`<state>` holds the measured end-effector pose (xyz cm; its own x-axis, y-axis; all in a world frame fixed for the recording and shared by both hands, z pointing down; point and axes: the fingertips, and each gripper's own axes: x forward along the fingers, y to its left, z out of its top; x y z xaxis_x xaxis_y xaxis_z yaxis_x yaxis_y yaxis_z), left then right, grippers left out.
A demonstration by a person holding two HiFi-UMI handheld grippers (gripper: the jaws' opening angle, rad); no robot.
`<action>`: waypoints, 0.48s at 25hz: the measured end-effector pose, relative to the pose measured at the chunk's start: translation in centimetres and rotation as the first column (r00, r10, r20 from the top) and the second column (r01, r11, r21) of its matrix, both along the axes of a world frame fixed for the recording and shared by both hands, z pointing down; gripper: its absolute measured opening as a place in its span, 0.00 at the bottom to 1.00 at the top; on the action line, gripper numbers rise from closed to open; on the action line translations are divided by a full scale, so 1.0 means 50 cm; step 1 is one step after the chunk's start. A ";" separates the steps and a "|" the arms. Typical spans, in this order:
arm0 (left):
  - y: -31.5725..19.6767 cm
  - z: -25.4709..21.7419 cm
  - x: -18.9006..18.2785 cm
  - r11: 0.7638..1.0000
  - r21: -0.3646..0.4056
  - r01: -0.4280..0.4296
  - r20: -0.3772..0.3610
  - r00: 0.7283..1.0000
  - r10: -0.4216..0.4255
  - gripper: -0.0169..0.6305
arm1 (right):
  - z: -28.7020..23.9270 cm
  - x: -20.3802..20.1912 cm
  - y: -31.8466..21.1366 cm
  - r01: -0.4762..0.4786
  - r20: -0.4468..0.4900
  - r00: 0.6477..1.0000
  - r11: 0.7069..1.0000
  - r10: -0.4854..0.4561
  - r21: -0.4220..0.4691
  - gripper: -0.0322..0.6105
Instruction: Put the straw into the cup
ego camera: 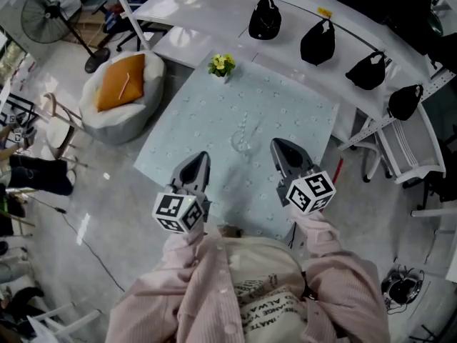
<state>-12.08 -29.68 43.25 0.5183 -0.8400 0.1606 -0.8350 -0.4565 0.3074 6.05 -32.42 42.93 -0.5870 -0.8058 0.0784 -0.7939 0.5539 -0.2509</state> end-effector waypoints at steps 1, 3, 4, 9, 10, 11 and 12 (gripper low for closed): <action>0.001 -0.007 -0.003 1.000 0.007 0.004 -0.007 1.000 -0.004 0.02 | -0.008 0.002 0.001 -0.003 0.003 1.000 1.000 0.003 0.005 0.05; 0.005 -0.018 -0.010 1.000 0.020 0.011 -0.007 1.000 -0.011 0.02 | -0.022 0.006 0.004 -0.008 0.008 1.000 1.000 0.008 0.016 0.05; 0.007 -0.023 -0.012 1.000 0.026 0.011 0.001 1.000 -0.011 0.02 | -0.029 0.008 0.007 -0.011 0.011 1.000 1.000 0.011 0.022 0.05; 0.015 -0.043 -0.022 0.998 0.056 0.014 0.041 0.999 -0.016 0.02 | -0.055 0.022 0.015 -0.032 0.022 0.999 0.998 0.031 0.046 0.05; 0.015 -0.047 -0.022 0.998 0.060 0.014 0.043 0.999 -0.016 0.02 | -0.058 0.025 0.016 -0.035 0.026 0.999 0.998 0.034 0.049 0.05; 0.016 -0.049 -0.022 0.998 0.063 0.013 0.044 0.999 -0.016 0.02 | -0.061 0.028 0.017 -0.035 0.030 0.999 0.998 0.034 0.050 0.05; 0.017 -0.050 -0.022 0.998 0.066 0.014 0.043 0.999 -0.017 0.02 | -0.063 0.030 0.017 -0.033 0.034 0.999 0.998 0.032 0.051 0.05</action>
<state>-13.18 -28.85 40.74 0.4991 -0.8572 0.1269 -0.8538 -0.4615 0.2408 7.55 -31.58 39.76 -0.5620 -0.8270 0.0165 -0.8033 0.5409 -0.2493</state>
